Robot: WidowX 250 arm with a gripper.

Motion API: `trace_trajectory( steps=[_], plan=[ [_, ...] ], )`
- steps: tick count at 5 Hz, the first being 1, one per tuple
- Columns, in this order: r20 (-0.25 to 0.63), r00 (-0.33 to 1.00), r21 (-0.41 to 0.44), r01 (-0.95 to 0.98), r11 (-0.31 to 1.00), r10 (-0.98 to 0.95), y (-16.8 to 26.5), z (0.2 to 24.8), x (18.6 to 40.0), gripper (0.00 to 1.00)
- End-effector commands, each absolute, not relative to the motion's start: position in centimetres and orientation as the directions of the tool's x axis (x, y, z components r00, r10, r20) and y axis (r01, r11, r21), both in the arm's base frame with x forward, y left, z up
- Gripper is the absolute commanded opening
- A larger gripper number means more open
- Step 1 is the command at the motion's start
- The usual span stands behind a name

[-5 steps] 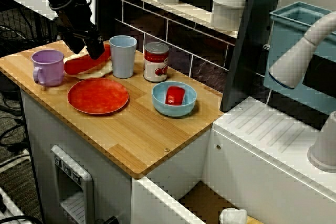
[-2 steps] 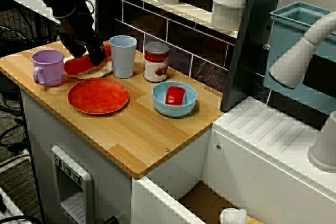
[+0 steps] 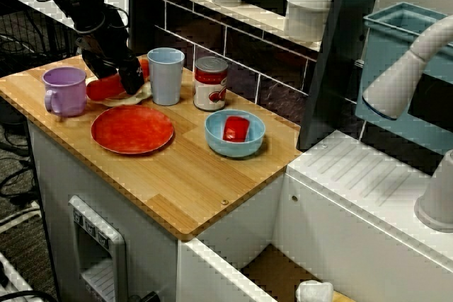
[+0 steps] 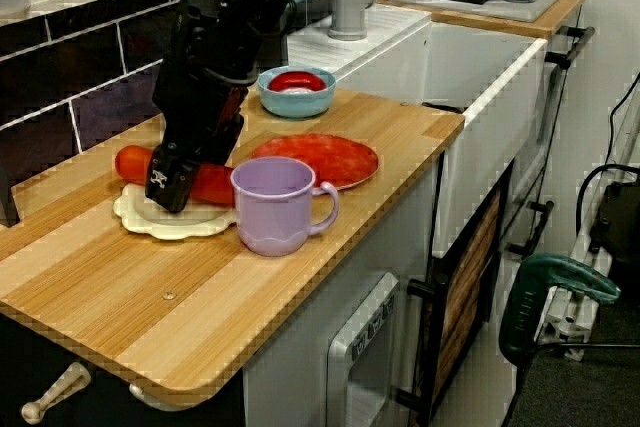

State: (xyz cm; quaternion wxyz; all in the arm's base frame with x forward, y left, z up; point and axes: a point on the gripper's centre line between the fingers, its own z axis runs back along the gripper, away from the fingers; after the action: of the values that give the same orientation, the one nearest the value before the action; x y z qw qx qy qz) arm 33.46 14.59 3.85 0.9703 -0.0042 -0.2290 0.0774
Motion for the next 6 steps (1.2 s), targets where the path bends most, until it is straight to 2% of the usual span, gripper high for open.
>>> trace_trajectory(
  steps=[1,3,5,6],
  plan=[
    [0.426,0.886,-0.05,-0.18,0.982,0.184,15.5,4.6,34.4,0.0],
    [0.413,0.885,-0.073,-0.205,0.976,0.216,16.4,5.8,34.6,0.0],
    [0.399,0.889,-0.162,-0.171,0.972,0.223,15.9,9.8,34.4,0.0],
    [0.404,0.891,-0.219,-0.125,0.968,0.206,15.2,12.4,33.3,0.0]
  ],
)
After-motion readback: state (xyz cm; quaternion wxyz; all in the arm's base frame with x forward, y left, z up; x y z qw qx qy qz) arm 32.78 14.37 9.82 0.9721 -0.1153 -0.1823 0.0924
